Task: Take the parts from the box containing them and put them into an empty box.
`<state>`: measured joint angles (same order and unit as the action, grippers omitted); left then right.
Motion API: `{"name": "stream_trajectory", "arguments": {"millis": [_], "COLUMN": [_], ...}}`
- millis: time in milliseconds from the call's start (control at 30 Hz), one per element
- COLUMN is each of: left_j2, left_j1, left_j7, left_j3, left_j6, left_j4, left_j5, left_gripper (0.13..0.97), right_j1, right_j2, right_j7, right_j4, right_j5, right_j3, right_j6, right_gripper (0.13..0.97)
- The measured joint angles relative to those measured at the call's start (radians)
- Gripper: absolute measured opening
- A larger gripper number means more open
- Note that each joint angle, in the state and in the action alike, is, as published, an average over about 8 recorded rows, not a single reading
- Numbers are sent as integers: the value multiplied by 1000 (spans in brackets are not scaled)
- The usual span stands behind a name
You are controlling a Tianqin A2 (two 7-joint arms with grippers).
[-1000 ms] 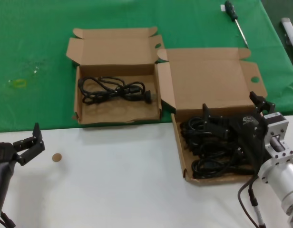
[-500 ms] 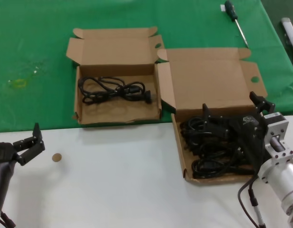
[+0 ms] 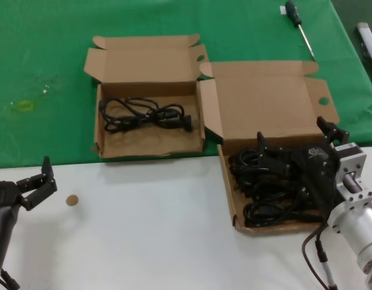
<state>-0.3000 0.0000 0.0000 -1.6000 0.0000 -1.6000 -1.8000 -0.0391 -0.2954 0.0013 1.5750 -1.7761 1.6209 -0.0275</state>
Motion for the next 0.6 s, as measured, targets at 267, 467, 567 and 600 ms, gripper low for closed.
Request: {"name": "stream_trajectory", "arguments": {"millis": [267,467,567,600], "left_j2": [0,0,0,0], "left_j1": [0,0,0,0], "left_j7": [0,0,0,0], "left_j3": [0,0,0,0], "left_j6": [0,0,0,0], "left_j4": [0,0,0,0], "left_j5": [0,0,0,0], "left_gripper": [966,966,966,966], "right_j1": [0,0,0,0], "right_j2": [0,0,0,0], "right_j7": [0,0,0,0], "right_j4": [0,0,0,0], "right_j5": [0,0,0,0], "right_j3": [0,0,0,0], "right_j6": [0,0,0,0], "right_gripper": [966,966,966,966]}}
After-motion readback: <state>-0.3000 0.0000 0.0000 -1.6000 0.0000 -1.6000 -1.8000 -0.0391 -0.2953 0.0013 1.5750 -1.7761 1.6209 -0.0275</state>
